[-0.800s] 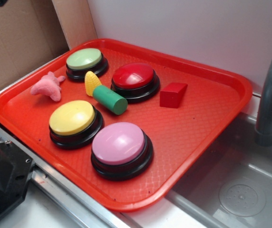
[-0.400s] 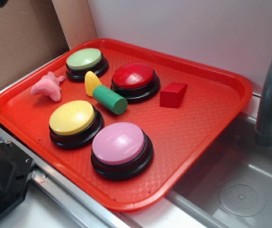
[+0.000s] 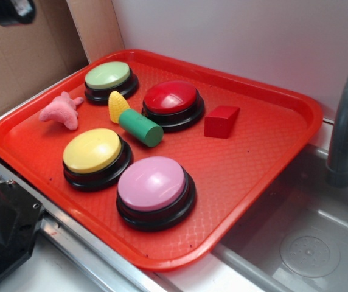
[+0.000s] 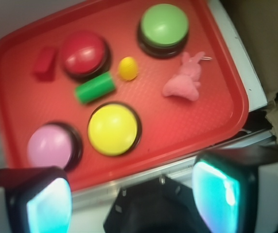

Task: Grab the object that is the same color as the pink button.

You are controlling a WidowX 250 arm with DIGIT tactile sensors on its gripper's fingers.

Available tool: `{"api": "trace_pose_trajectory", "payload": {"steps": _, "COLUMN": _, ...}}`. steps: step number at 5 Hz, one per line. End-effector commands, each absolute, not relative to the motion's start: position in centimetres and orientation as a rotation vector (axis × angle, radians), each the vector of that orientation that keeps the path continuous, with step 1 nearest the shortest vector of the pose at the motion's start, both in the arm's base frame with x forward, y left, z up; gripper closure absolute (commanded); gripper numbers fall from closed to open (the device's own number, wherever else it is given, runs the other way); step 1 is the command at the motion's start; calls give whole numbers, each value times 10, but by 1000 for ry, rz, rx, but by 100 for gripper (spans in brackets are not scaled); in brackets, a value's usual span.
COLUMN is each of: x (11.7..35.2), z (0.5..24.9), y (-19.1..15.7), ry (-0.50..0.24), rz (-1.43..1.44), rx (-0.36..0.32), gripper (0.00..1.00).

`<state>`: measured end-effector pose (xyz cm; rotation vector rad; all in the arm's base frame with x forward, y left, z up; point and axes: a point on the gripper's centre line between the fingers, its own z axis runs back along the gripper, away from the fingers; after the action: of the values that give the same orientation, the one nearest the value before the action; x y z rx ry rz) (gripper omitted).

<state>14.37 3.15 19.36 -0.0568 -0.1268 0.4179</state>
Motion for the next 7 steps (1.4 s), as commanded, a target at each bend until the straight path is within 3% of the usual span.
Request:
{"api": "trace_pose_trajectory", "payload": {"steps": 1, "x": 172, "z": 154, "y": 79, "ry": -244, "rz": 716, "rx": 37, "gripper": 0}}
{"api": "trace_pose_trajectory", "payload": {"steps": 2, "x": 185, "z": 125, "y": 104, "ry": -288, "rz": 807, "rx": 122, "gripper": 0}}
{"api": "trace_pose_trajectory", "payload": {"steps": 4, "x": 200, "z": 68, "y": 126, "ry": -206, "rz": 830, "rx": 13, "gripper": 0}}
{"api": "trace_pose_trajectory", "payload": {"steps": 6, "x": 198, "z": 35, "y": 130, "ry": -127, "rz": 794, "rx": -67, "gripper": 0}}
{"api": "trace_pose_trajectory", "payload": {"steps": 7, "x": 198, "z": 29, "y": 124, "ry": -128, "rz": 769, "rx": -68, "gripper": 0}}
